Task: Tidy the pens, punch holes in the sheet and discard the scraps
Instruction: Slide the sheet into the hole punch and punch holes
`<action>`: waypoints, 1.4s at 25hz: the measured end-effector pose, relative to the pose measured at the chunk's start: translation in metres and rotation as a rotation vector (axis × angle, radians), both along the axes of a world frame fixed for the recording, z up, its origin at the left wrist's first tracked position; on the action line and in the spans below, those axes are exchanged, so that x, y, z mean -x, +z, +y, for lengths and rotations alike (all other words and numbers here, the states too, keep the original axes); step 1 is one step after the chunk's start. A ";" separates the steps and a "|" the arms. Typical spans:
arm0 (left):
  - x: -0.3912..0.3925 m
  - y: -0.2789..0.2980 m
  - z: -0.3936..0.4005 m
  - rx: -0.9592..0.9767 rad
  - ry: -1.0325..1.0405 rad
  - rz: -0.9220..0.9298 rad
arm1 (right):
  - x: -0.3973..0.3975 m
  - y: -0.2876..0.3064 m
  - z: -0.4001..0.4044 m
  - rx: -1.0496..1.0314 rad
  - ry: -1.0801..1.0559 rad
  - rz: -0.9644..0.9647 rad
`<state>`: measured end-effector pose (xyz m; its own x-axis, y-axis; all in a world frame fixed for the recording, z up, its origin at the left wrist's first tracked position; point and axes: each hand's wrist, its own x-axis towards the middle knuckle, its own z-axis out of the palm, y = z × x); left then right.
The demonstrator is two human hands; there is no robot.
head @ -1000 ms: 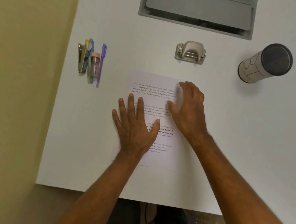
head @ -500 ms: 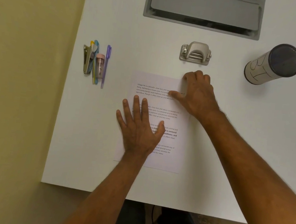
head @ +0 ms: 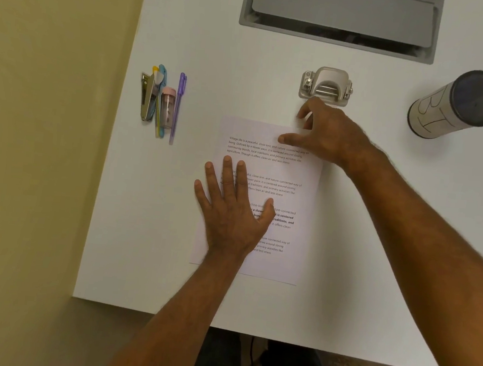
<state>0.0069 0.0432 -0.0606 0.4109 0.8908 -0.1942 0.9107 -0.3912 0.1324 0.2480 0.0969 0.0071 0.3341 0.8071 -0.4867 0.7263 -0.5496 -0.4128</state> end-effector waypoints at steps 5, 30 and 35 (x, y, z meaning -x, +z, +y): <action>0.000 0.000 0.000 -0.001 -0.005 0.004 | 0.005 -0.002 0.001 -0.015 0.101 -0.122; 0.002 -0.001 0.003 0.046 0.031 -0.097 | -0.012 -0.003 0.011 0.115 0.161 0.104; 0.016 0.006 0.006 0.040 0.122 -0.256 | -0.026 -0.006 -0.010 0.082 -0.008 0.253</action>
<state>-0.0095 0.0489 -0.0544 0.3413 0.9304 -0.1335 0.8856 -0.2707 0.3773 0.2738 0.0869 0.0013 0.1992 0.7592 -0.6196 0.6011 -0.5940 -0.5345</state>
